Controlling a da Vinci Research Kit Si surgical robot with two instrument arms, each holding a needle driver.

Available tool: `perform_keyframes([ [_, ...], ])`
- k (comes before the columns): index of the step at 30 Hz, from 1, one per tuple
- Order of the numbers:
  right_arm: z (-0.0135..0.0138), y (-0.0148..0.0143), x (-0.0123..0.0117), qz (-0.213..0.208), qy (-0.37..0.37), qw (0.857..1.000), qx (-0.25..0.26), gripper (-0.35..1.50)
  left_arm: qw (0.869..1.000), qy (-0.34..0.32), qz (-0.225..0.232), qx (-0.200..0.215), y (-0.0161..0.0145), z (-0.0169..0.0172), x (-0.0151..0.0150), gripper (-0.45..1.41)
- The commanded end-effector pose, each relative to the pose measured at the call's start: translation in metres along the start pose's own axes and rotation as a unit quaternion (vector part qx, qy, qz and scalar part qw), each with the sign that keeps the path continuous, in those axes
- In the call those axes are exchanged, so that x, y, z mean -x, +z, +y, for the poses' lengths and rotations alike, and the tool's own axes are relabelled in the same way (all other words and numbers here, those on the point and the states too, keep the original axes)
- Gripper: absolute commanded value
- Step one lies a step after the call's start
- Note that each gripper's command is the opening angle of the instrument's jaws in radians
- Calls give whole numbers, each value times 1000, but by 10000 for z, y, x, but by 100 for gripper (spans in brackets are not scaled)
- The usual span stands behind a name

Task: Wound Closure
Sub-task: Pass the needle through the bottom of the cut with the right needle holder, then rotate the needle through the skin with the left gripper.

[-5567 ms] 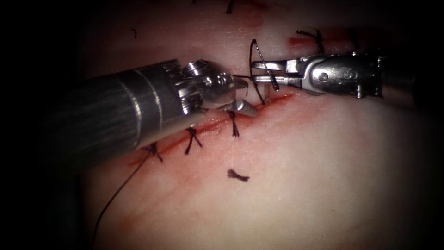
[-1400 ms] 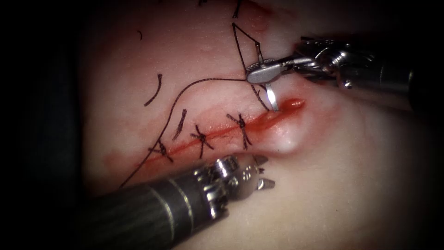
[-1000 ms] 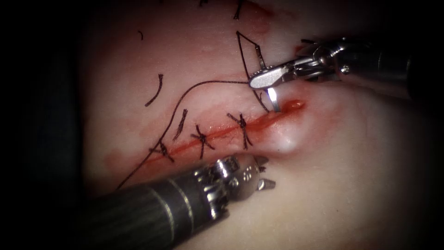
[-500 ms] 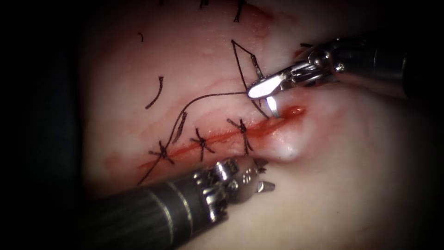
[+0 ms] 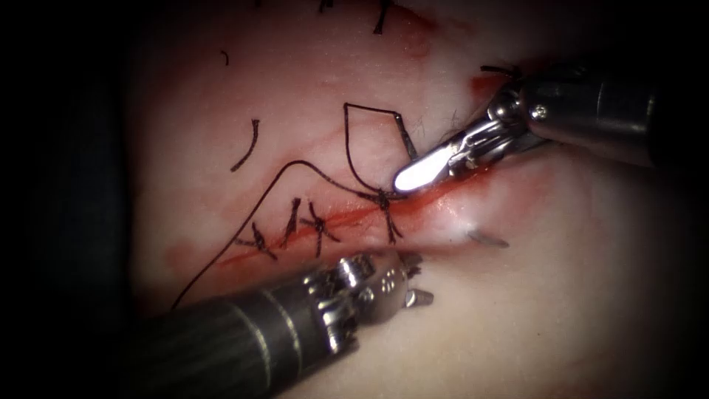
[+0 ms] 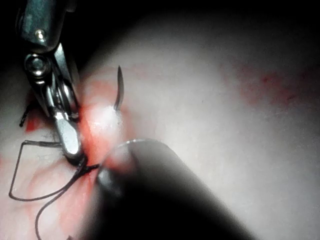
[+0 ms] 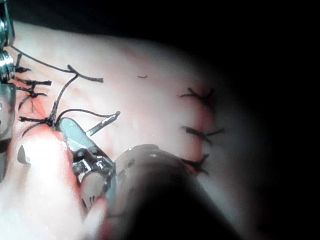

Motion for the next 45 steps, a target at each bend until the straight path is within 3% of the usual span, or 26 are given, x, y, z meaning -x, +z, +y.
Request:
perform_keyframes([
  [1, -3, 5, -6, -1, 2, 1000, 2, -35, 1000, 0, 1, -2, 5, -3, -5, 31],
  [7, -4, 2, -6, 0, 5, 1000, 21, -35, 1000, 0, 1, -2, 4, -3, -6, 31],
  [10, -3, -3, -12, 35, 4, 999, 33, -35, 1000, -1, 0, -5, 1, -4, -8, 32],
  [11, -2, -5, -15, 59, 2, 998, 31, 5, 1000, -5, 0, -6, 0, -4, -9, 33],
  [12, -1, -7, -17, 80, 0, 996, 30, 26, 1000, -6, -1, -8, -3, -5, -11, 34],
  [15, 3, -13, -23, 140, -34, 989, 30, 110, 1000, -3, -1, -12, -10, -5, -17, 35],
  [17, 5, -17, -28, 167, -84, 982, 38, 120, 1000, 1, 0, -16, -13, -4, -20, 37],
  [26, 9, -59, -38, 253, -206, 943, 70, 125, 999, 28, 26, -29, -26, -1, -32, 51],
  [35, 3, -120, -51, 304, -298, 898, 112, 101, 992, 67, 75, -72, -41, -9, -52, 59],
  [40, 1, -135, -48, 306, -309, 892, 126, 101, 985, 82, 114, -103, -52, -14, -66, 60],
  [45, 3, -129, -43, 298, -320, 890, 129, 100, 979, 89, 132, -131, -51, -16, -73, 52],
])
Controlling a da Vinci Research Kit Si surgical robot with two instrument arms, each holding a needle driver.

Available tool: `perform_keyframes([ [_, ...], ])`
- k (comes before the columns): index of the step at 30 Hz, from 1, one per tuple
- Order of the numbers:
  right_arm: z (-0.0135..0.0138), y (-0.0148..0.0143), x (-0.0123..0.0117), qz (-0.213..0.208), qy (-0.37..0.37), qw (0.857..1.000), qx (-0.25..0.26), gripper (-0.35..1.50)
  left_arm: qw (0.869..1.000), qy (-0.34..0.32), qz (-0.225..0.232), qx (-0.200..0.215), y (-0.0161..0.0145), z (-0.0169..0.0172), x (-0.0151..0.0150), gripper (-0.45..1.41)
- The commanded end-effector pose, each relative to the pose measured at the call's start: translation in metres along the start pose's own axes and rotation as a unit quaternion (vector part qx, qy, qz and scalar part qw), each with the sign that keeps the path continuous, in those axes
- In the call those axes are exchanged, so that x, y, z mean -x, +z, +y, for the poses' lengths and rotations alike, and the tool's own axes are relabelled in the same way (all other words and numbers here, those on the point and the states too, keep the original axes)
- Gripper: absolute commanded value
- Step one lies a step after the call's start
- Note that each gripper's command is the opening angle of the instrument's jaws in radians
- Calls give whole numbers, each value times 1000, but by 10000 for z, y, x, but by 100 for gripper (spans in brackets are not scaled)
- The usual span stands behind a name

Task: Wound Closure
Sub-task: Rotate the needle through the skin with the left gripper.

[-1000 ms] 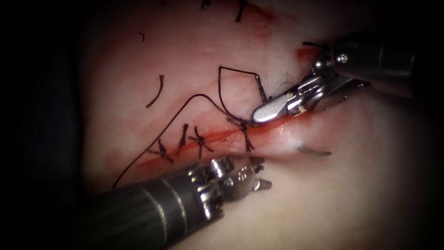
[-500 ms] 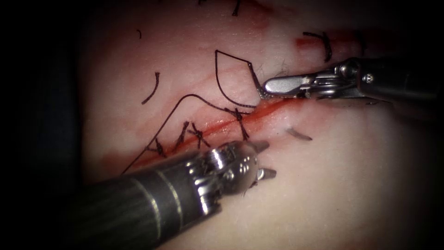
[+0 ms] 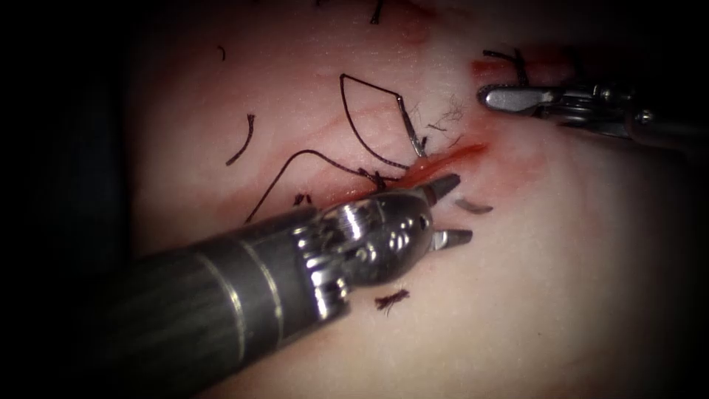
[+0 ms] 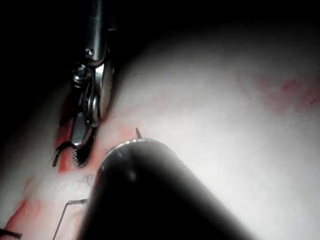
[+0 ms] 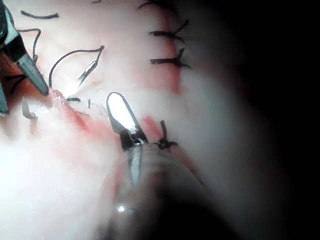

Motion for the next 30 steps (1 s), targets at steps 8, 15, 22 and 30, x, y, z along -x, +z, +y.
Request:
perform_keyframes([
  [8, 0, 20, 7, 1, -16, 1000, -1, 96, 999, 28, 37, -9, 21, -1, -2, 44],
  [15, 4, 22, 7, 1, -68, 998, 0, 93, 998, 47, 46, -15, 34, 5, 6, 35],
  [22, 6, 22, 4, 17, -170, 985, 16, 81, 996, 50, 68, -31, 43, 8, 9, -35],
  [30, 4, 18, -3, 46, -268, 961, 53, -10, 993, 75, 90, -12, 40, 4, 12, -35],
])
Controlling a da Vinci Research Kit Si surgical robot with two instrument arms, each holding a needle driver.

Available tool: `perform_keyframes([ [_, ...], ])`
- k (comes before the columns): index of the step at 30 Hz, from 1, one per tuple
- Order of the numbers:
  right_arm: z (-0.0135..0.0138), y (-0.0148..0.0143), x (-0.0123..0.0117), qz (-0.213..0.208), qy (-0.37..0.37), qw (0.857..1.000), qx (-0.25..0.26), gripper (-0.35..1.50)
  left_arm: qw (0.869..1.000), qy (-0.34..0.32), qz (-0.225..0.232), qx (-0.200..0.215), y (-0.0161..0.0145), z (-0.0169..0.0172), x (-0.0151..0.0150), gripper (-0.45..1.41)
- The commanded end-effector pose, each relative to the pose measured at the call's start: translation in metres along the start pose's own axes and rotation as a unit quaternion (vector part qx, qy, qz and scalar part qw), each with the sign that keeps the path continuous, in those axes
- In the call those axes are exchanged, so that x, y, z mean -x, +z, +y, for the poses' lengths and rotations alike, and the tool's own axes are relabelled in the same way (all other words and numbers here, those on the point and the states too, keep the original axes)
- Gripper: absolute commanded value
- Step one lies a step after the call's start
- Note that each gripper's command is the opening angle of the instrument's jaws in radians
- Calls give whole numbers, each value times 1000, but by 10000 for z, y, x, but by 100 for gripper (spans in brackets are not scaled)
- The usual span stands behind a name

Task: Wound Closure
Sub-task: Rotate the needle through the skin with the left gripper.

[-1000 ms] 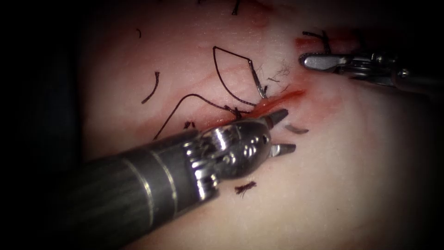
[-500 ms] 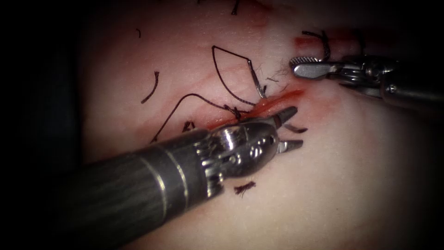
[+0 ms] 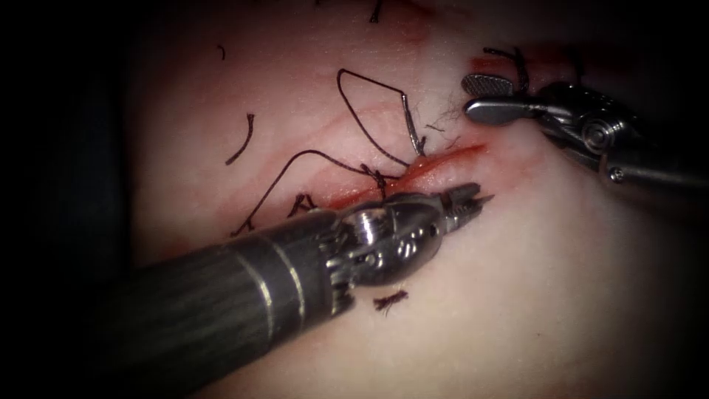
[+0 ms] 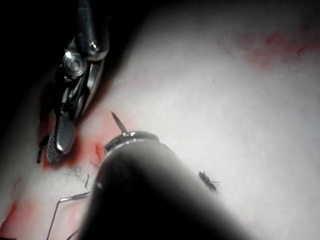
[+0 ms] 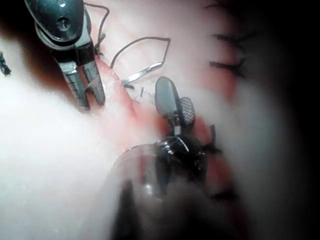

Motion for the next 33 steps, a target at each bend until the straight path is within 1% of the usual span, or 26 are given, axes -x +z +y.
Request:
perform_keyframes([
  [1, 4, 7, -2, -2, -9, 1000, -4, -15, 1000, 0, 16, 7, 4, -5, -3, -35],
  [3, 7, 8, -7, -16, -31, 999, -29, -11, 999, -35, 34, 16, 1, -7, -5, -35],
  [4, 8, 9, -9, -21, -33, 998, -44, -1, 997, -63, 48, 23, 0, -8, -6, -35],
  [5, 9, 11, -12, -25, -32, 998, -58, 26, 994, -86, 59, 29, -1, -8, -8, -35],
  [8, 9, 11, -11, -28, -59, 995, -79, 66, 984, -147, 84, 49, -5, -7, -16, -35],
  [10, 8, 12, -10, -29, -74, 994, -74, 95, 976, -182, 98, 65, -8, -6, -22, -35],
  [11, 7, 14, -10, -31, -79, 994, -72, 105, 970, -204, 107, 73, -11, -6, -27, -35],
  [13, 5, 15, -10, -38, -88, 993, -69, 110, 960, -236, 119, 87, -14, -5, -35, -35],
  [15, 4, 16, -10, -41, -94, 992, -67, 113, 944, -282, 133, 107, -17, -5, -43, -35],
  [19, 0, 13, -8, -42, -94, 992, -70, 110, 913, -348, 160, 142, -24, -6, -54, -35],
  [20, -2, 12, -7, -43, -94, 992, -71, 106, 902, -368, 169, 151, -26, -5, -57, -35],
  [21, -4, 11, -6, -44, -94, 992, -75, 89, 894, -381, 175, 158, -27, -5, -59, -35],
  [22, -9, 9, -3, -47, -94, 991, -78, 81, 875, -410, 187, 174, -30, -5, -63, -35],
  [24, -14, 8, -4, -49, -93, 992, -75, 81, 861, -431, 193, 191, -33, -5, -67, -35],
  [25, -15, 8, -5, -49, -95, 991, -75, 86, 850, -445, 200, 199, -36, -5, -69, -35],
  [27, -18, 7, -10, -49, -107, 990, -76, 98, 833, -464, 213, 212, -39, -5, -72, -35],
  [29, -20, 5, -15, -50, -121, 988, -80, 105, 814, -485, 226, 228, -44, -6, -77, -35],
  [30, -20, 4, -18, -50, -126, 988, -81, 106, 807, -492, 230, 234, -46, -6, -79, -35],
  [31, -21, 2, -20, -51, -130, 987, -82, 106, 796, -503, 234, 241, -49, -7, -81, -35],
  [33, -23, -2, -23, -57, -140, 985, -82, 110, 780, -517, 246, 255, -55, -8, -85, -35],
])
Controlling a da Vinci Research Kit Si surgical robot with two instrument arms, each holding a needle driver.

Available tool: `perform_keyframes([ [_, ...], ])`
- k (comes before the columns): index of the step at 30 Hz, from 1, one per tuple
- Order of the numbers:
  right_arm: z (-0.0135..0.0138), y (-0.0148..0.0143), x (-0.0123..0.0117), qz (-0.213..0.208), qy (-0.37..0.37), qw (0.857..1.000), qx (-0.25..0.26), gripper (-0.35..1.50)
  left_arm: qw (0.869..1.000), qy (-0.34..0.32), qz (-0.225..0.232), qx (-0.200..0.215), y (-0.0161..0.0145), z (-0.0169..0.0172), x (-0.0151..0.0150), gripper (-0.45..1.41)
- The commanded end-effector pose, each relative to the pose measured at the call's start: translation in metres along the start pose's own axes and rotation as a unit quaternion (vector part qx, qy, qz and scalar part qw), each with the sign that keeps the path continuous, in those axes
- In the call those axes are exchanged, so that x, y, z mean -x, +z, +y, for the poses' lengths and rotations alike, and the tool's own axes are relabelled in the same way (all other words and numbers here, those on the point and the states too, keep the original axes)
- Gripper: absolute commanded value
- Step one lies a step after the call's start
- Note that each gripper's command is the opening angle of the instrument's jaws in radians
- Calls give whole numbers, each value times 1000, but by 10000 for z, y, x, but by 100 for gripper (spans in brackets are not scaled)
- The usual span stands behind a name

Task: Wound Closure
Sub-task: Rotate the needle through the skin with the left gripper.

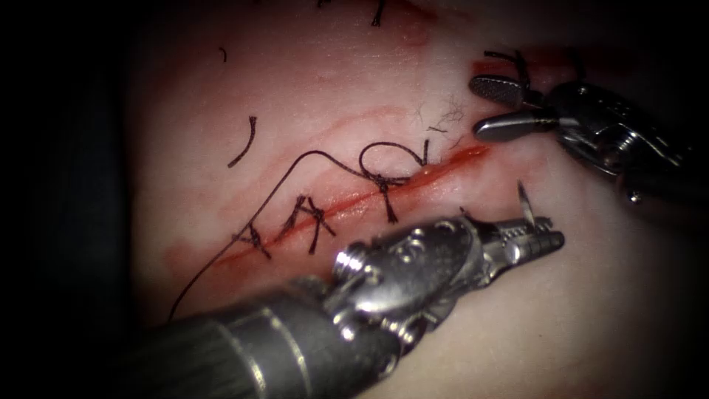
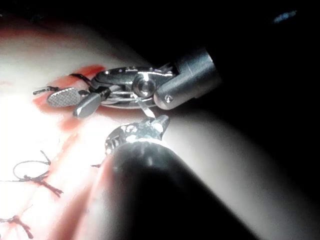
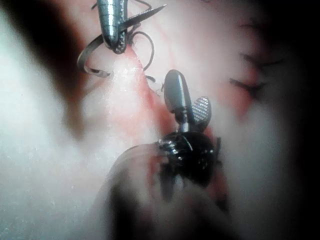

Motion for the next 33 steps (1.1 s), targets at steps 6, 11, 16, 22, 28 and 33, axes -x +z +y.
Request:
perform_keyframes([
  [6, -9, -2, -5, -29, -53, 997, -43, 126, 998, 55, -6, 37, -2, 17, -16, -35],
  [11, -24, -10, -16, -84, -153, 981, -88, 128, 987, 145, -55, 52, -16, 48, -30, -35],
  [16, -57, -9, -16, -114, -212, 963, -123, 116, 972, 205, -83, 76, -29, 92, -46, -35],
  [22, -77, 9, -13, -115, -218, 961, -124, 113, 946, 283, -97, 124, -42, 147, -60, -35],
  [28, -77, 25, -4, -115, -231, 959, -116, 111, 926, 324, -108, 162, -61, 180, -69, -35],
  [33, -73, 38, 9, -116, -238, 958, -110, 111, 918, 334, -122, 175, -76, 190, -69, -35],
])
